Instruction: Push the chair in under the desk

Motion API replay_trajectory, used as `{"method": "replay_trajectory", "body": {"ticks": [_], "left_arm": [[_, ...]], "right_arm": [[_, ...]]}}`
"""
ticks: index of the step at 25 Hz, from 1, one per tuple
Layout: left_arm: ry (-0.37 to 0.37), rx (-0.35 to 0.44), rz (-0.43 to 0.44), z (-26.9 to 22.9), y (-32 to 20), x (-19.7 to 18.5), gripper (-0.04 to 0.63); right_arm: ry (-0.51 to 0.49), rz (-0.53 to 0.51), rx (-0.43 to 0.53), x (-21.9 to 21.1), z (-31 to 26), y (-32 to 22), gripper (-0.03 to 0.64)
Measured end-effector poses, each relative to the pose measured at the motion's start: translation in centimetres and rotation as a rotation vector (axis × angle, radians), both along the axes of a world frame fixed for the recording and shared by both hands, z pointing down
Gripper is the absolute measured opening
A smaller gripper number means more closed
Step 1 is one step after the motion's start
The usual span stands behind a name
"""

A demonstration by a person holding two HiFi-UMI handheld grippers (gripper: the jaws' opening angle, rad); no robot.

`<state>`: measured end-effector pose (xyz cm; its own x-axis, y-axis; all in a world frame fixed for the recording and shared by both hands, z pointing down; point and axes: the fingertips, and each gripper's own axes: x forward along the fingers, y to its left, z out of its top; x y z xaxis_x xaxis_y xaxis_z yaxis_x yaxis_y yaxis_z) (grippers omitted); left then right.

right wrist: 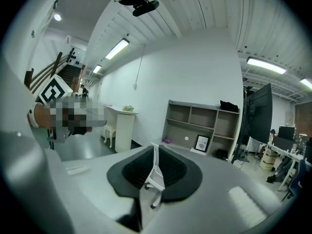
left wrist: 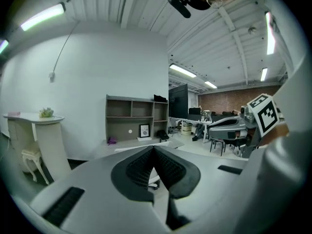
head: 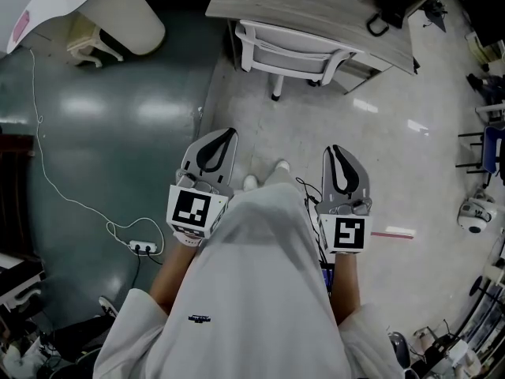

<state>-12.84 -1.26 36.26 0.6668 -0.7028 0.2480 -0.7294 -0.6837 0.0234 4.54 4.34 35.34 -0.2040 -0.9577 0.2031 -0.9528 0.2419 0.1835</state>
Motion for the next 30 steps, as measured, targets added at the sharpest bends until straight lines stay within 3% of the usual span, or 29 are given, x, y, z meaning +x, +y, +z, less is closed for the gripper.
{"method": "replay_trajectory", "body": {"ticks": [3, 15, 19, 30], "left_arm": [[0.05, -0.036, 0.016, -0.1, 0.5, -0.3, 0.008], [0.069, -0.011, 0.004, -0.8, 1.7, -0.8, 0.008], [0.109, -0.029, 0.015, -1.3, 1.8, -0.7, 0.008], [0.105, -0.02, 0.073, -2.3, 2.2, 0.5, 0.008]], "right_arm": [[-0.028, -0.004, 0.029, -0.7, -0.8, 0.0, 0.043], [-0.031, -0.002, 0.018, -0.6, -0.4, 1.3, 0.043], [-0.037, -0.005, 0.014, -1.0, -0.5, 1.7, 0.043], [-0.062, -0.014, 0.014, -1.6, -0.9, 2.4, 0.043]]}}
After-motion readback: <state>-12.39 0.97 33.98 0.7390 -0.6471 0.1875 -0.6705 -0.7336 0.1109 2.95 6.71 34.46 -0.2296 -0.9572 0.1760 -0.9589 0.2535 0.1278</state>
